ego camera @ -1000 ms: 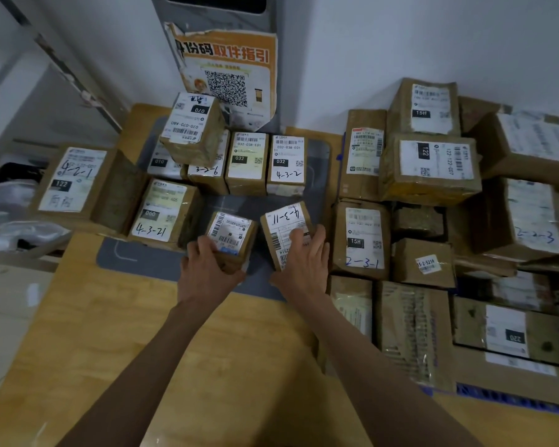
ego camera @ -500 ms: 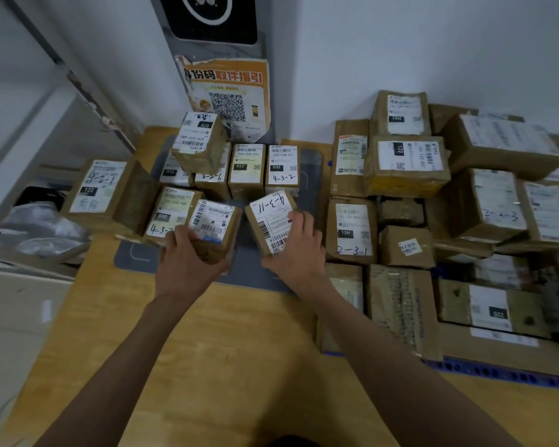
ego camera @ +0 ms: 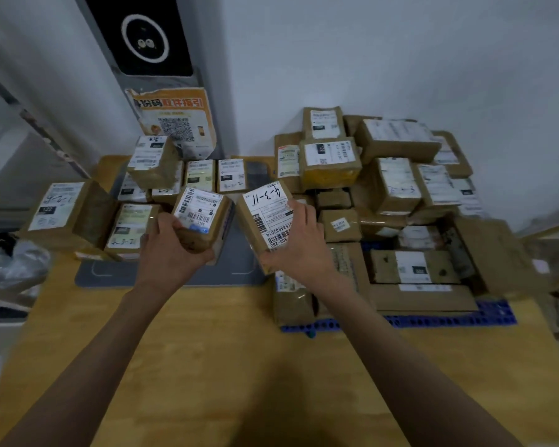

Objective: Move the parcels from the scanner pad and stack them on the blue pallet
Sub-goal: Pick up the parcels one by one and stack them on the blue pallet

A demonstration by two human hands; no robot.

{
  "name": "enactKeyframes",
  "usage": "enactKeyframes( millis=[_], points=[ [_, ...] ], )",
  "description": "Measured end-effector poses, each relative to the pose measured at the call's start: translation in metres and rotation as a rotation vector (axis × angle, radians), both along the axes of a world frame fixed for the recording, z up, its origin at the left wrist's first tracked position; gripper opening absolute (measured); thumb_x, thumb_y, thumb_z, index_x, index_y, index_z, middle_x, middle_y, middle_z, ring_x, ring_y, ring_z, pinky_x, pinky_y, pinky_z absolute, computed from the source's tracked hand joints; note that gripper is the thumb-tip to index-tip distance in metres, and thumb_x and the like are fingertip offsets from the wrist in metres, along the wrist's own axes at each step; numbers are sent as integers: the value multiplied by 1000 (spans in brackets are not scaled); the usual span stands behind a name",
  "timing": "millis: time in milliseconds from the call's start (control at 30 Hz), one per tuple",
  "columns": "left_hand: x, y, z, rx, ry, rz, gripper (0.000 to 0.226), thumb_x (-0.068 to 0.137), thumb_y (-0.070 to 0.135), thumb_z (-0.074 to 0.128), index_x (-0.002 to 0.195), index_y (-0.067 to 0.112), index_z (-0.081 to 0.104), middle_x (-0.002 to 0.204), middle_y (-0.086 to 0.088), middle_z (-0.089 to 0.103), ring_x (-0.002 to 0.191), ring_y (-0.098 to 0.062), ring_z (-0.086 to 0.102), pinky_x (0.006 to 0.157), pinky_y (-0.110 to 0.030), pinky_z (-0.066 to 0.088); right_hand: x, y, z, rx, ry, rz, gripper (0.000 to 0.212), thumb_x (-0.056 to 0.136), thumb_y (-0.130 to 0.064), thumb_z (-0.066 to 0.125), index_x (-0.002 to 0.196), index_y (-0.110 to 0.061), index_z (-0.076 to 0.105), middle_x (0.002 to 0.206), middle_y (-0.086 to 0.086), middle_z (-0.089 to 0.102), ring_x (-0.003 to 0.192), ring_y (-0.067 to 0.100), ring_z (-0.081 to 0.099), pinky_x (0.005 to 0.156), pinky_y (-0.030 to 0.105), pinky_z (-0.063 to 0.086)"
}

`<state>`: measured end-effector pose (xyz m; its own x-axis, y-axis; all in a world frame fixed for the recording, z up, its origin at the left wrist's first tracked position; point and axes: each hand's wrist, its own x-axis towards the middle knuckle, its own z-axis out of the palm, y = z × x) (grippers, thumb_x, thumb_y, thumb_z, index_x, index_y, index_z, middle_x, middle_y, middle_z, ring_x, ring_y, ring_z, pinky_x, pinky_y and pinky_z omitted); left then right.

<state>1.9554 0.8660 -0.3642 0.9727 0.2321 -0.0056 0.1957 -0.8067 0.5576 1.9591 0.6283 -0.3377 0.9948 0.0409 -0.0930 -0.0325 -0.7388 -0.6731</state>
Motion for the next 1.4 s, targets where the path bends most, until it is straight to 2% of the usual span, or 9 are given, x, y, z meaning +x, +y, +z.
enactKeyframes(
  millis=[200, 433, 633, 800, 967, 1100, 1267, 1400],
  points=[
    [-3, -52, 0, -36, -16, -106, 75, 50, 55, 80, 102, 30, 31, 106, 5, 36, 100, -27, 46, 74, -39, 42, -28, -49, 7, -34, -47, -52, 108, 60, -42, 84, 146, -16, 23, 139, 2, 31, 128, 27, 35, 102, 45, 40],
    [-13, -90, 7, -3, -45, -136, 74, 54, 51, 83, 104, 29, 33, 108, 4, 37, 104, -27, 45, 77, -38, 42, -41, -88, 6, -17, -73, -102, 108, 60, -50, 82, 145, -22, 22, 141, -2, 29, 128, 26, 35, 99, 45, 41],
    [-20, -134, 18, 39, -87, -113, 75, 51, 49, 84, 103, 31, 33, 105, 5, 38, 98, -23, 44, 75, -37, 42, -48, -139, 10, 29, -100, -68, 106, 60, -47, 81, 144, -23, 21, 139, -2, 28, 124, 25, 35, 92, 38, 39],
    [-31, -201, 22, 46, -73, -101, 73, 53, 55, 81, 102, 32, 32, 106, 3, 41, 98, -24, 48, 72, -36, 43, -52, -212, 15, 26, -57, -5, 108, 60, -47, 82, 146, -20, 22, 139, 0, 29, 130, 27, 33, 104, 43, 34],
    [-43, -290, 26, 53, -61, -84, 69, 55, 63, 72, 101, 29, 33, 104, 4, 40, 93, -22, 45, 69, -36, 42, -56, -298, 12, 28, 8, -1, 111, 60, -45, 83, 148, -19, 21, 139, 1, 28, 129, 29, 32, 100, 39, 34],
    [-49, -351, 26, 76, -49, -72, 68, 58, 58, 76, 101, 26, 34, 103, 2, 41, 94, -23, 47, 71, -38, 46, -59, -353, 8, 17, 57, -26, 108, 60, -44, 83, 146, -23, 21, 140, 0, 26, 130, 31, 33, 99, 47, 41],
    [-52, -395, 17, 74, 17, -64, 71, 55, 63, 71, 102, 27, 33, 104, 2, 42, 94, -22, 46, 68, -36, 45, -57, -395, -4, -42, 99, -98, 105, 60, -50, 79, 143, -29, 18, 135, -2, 25, 126, 28, 35, 95, 53, 45],
    [-47, -413, 11, 84, 41, -71, 71, 54, 64, 71, 103, 27, 33, 103, 3, 40, 93, -20, 44, 65, -33, 40, -49, -411, -17, -73, 131, -139, 106, 61, -56, 78, 143, -26, 19, 134, 2, 24, 128, 30, 34, 96, 53, 45]
  ],
)
